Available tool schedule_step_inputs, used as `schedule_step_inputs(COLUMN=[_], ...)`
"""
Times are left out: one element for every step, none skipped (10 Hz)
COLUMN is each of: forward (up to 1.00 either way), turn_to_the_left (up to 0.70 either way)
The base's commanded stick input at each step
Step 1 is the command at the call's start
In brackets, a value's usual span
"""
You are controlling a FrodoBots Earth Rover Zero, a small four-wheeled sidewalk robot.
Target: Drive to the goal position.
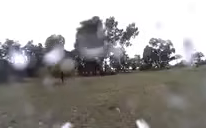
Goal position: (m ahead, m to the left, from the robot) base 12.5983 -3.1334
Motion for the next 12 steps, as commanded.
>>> schedule_step_inputs(forward=[1.00, 1.00, 1.00, 1.00, 1.00, 1.00, 1.00, 1.00, 1.00, 1.00, 1.00, 1.00], turn_to_the_left=[0.01, 0.01, 0.01, 0.01, 0.01, 0.01, 0.01, 0.01, 0.01, 0.01, 0.01, 0.01])
